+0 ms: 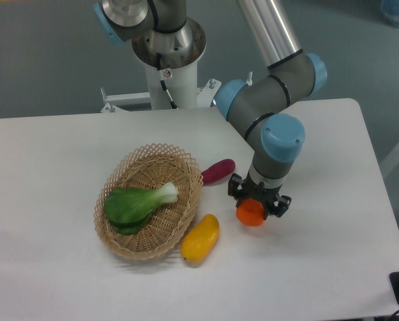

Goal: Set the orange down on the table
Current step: 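Carry the held orange with the gripper down toward the table beside the sweet potato, then open the gripper to release the orange onto the table, then raise the open gripper up and away from the orange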

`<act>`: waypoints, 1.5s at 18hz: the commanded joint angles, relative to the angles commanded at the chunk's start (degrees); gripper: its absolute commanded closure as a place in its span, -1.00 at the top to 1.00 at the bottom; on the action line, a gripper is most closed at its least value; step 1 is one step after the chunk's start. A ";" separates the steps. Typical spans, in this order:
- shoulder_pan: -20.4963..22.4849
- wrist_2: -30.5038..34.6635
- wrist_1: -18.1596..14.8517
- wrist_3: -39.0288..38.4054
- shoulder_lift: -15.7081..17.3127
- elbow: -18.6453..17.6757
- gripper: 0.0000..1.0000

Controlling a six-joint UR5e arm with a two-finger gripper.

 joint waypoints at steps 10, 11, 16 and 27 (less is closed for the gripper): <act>0.00 -0.18 0.09 -0.18 -0.09 -0.26 0.38; 0.00 -0.09 0.09 -0.18 -0.09 -0.26 0.44; -0.09 0.00 0.44 0.00 -0.18 -0.26 0.77; -0.09 0.00 0.26 -0.09 1.49 0.70 1.00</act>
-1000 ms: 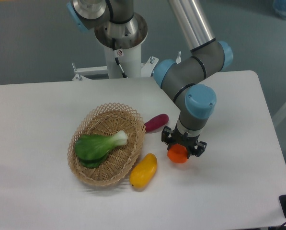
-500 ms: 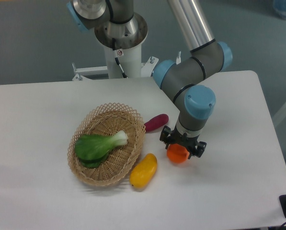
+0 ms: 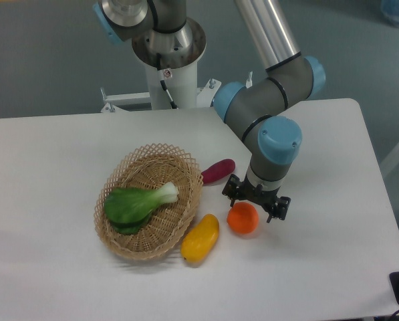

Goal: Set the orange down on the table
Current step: 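Raise the open gripper up and away from the orange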

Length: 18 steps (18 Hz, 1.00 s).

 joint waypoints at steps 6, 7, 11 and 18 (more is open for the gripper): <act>0.09 0.09 -0.09 0.00 0.97 3.51 1.00; 0.17 0.09 -0.09 0.00 1.41 3.78 1.00; 0.53 0.18 -0.09 0.17 2.99 6.50 1.00; 4.56 4.57 -2.80 4.90 9.13 9.58 1.00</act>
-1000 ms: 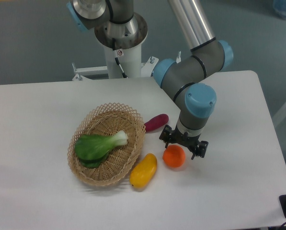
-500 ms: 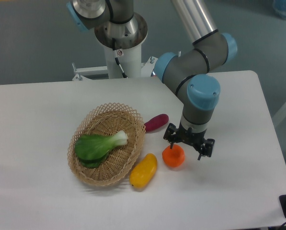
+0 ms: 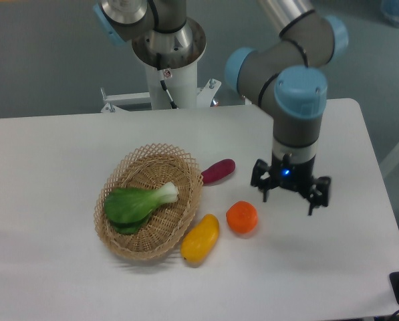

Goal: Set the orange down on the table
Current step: 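Raise the open gripper up and away from the orange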

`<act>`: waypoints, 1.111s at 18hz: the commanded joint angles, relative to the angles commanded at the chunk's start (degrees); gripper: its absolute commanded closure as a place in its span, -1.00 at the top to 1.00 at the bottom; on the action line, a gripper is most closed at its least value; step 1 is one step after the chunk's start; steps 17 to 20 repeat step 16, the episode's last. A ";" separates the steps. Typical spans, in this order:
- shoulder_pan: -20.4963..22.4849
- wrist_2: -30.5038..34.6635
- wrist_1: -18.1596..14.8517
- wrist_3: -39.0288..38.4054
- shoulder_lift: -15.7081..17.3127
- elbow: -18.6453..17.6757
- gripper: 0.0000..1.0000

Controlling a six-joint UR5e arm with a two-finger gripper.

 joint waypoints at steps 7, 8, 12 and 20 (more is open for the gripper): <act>7.91 -0.35 -12.30 20.20 2.82 4.84 1.00; 9.66 -0.35 -13.10 24.76 2.91 4.84 1.00; 12.31 -0.61 -13.29 32.98 3.09 4.92 1.00; 12.93 -1.14 -13.20 32.98 3.09 5.01 1.00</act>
